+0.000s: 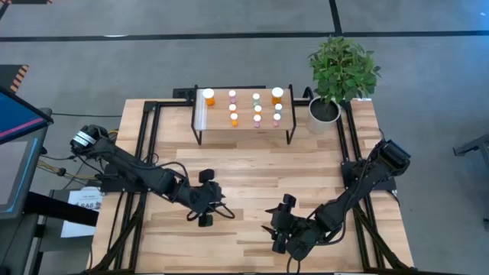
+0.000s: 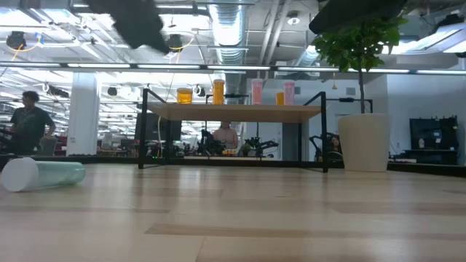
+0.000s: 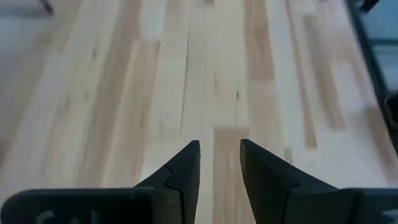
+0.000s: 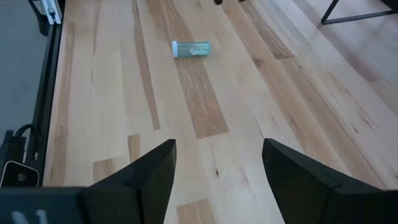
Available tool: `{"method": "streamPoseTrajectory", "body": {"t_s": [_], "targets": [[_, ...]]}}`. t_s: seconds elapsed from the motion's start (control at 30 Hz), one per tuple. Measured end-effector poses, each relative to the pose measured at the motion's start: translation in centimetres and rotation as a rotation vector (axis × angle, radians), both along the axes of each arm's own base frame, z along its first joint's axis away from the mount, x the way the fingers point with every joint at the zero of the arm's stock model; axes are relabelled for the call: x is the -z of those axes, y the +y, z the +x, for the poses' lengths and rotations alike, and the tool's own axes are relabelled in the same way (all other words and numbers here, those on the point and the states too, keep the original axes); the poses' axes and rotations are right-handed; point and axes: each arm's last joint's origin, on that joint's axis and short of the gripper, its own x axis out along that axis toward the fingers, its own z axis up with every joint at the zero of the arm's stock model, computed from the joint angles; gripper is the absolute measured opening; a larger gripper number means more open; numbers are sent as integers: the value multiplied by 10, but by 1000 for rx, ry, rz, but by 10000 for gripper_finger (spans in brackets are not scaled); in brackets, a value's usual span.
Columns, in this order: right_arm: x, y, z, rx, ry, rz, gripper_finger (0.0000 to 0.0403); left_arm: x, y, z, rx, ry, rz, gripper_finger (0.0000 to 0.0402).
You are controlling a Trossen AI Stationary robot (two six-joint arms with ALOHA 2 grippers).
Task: Pick and place medicine bottles onto shelf by color
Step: Put the small blue pill bottle on the shelf
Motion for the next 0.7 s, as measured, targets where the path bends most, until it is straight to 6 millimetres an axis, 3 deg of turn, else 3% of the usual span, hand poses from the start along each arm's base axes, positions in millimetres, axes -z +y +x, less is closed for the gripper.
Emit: {"method": "streamPoseTrajectory", "body": {"t_s": [0.37, 0.53, 0.7], "targets": [[0, 3, -1, -7, -11, 8, 260, 17, -24, -46, -14, 271, 105, 103], [0, -1, 2, -13, 0, -20, 260, 27, -33, -56, 132, 313, 155, 103], [0, -4, 4, 0, -2, -15, 260, 28, -47, -61, 472, 310, 221, 105]]}}
